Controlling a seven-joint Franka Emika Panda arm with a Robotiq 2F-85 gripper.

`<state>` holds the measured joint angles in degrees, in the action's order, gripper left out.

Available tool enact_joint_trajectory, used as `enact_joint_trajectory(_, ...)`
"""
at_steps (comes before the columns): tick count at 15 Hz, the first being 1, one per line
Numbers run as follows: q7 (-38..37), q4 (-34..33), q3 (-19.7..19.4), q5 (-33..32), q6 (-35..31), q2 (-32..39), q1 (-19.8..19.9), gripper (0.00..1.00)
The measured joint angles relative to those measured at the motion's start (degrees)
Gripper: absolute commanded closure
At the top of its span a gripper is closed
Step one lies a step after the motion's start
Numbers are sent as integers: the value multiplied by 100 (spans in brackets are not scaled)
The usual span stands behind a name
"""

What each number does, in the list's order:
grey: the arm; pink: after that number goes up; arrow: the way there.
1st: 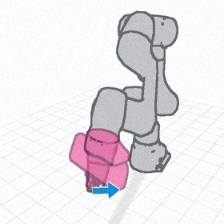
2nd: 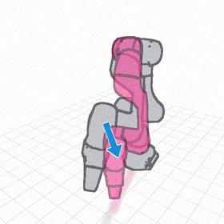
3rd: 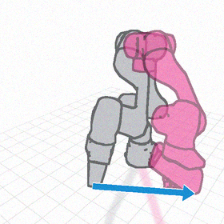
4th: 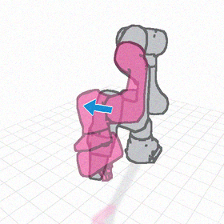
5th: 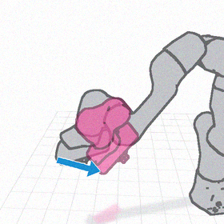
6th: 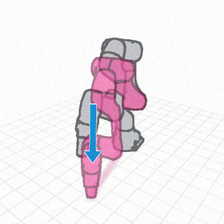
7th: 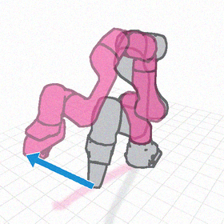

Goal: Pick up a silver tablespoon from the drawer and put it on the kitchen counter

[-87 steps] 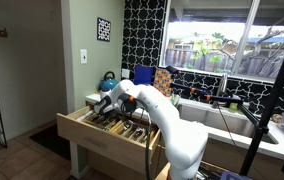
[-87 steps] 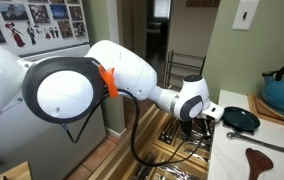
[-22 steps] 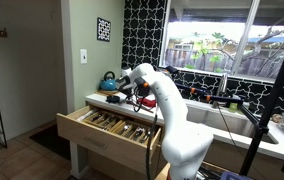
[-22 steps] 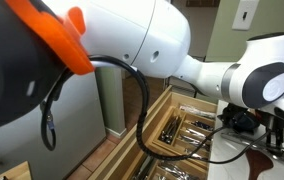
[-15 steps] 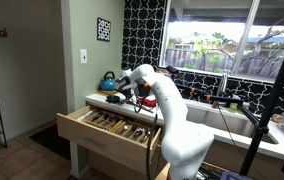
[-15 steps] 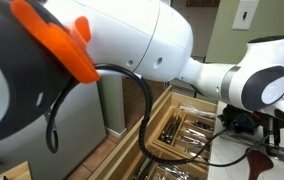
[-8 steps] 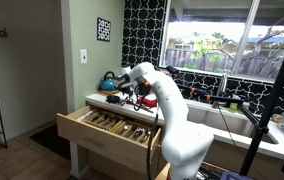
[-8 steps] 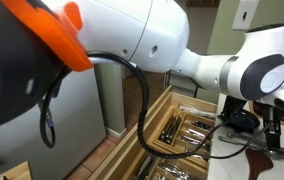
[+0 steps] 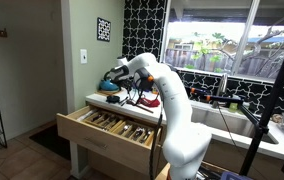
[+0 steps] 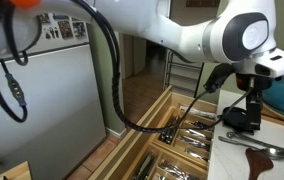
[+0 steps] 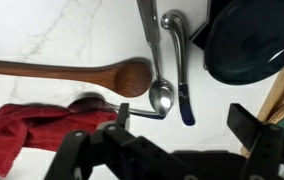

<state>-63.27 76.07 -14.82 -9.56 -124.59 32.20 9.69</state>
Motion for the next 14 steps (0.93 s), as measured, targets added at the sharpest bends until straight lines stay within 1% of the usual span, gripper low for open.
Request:
enact_joint_trajectory(2, -174, 289, -62, -181, 382, -326, -211, 0)
enact_joint_trajectory(4, -254, 607, -116, -490, 595, -623, -415, 0)
enact_joint_trajectory(9, -292, 1506, -92, -1208, 661, -1267, -788, 0)
enact_joint_trajectory(14, -544, 2360, 58, -1692, 682, -1856, -962, 0)
